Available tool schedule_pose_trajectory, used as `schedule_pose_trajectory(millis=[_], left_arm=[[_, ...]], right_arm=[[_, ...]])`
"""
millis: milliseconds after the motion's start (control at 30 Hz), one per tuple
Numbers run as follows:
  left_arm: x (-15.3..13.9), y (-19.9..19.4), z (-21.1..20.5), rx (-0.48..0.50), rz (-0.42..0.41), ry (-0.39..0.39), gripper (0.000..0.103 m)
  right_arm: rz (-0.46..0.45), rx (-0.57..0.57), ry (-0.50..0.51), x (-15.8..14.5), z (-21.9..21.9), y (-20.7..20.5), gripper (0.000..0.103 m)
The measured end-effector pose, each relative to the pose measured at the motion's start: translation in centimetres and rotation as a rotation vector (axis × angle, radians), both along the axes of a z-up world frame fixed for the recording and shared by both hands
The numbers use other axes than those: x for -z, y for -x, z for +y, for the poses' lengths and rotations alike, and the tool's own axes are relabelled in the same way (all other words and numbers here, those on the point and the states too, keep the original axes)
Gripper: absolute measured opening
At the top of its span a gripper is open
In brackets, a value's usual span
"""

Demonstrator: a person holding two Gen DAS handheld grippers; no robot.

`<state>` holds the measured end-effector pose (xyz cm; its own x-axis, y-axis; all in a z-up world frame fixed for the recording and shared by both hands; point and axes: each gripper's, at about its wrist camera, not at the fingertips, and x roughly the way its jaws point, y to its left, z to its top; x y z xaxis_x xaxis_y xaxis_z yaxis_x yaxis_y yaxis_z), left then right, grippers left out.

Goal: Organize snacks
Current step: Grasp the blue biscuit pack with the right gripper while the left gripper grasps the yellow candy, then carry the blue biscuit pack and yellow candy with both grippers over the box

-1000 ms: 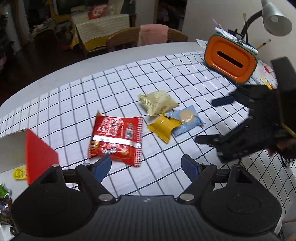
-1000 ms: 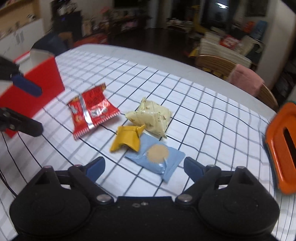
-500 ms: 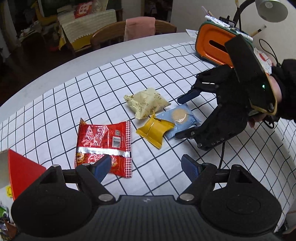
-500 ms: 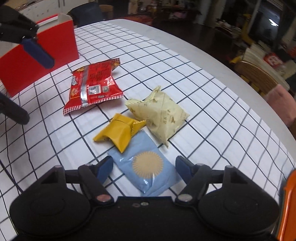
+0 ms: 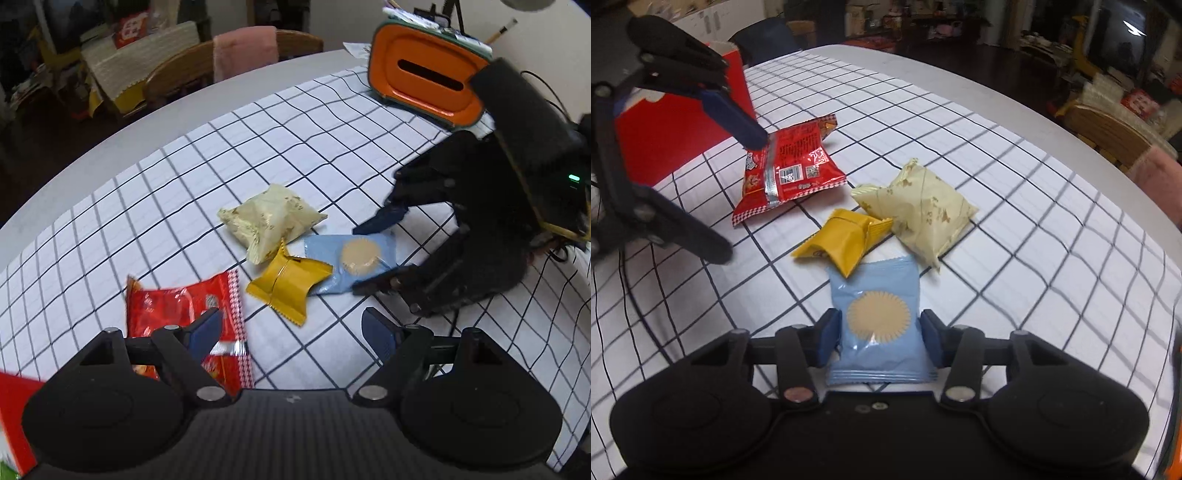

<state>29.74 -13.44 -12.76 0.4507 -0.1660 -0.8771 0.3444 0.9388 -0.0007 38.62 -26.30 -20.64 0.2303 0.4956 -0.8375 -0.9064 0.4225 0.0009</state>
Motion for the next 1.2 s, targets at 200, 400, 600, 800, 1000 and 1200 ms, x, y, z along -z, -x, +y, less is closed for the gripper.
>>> schedule_pose_trajectory(millis=[200, 400, 600, 800, 1000, 1200], left_arm=[[1.8, -2.2, -0.2, 0.005, 0.02, 0.002, 0.083], [3.2, -4.0, -1.0, 0.069, 0.035, 0.017, 0.081], [4.9, -5.4, -1.6, 0.104, 0.077, 0.001, 0.068], [5.5, -5.9, -2.5, 0.114, 0.068, -0.045, 0.065], [5.2, -5.5, -2.9, 0.105, 0.056, -0.051, 0.06], [4.7, -4.8, -2.4, 0.071, 0.063, -0.011, 0.05]], right_arm=[[0.007, 0.133, -0.025, -0.1, -1.8, 2.3, 0.046], [0.054, 0.249, -0.086, -0.5, -4.2, 4.3, 0.046], [0.065, 0.313, -0.136, -1.0, -5.8, 5.8, 0.046], [0.066, 0.352, -0.164, -1.6, -6.7, 6.8, 0.046], [0.057, 0.38, -0.173, -2.0, -6.9, 7.9, 0.046], [0.063, 0.413, -0.187, -2.4, -7.1, 8.5, 0.046]])
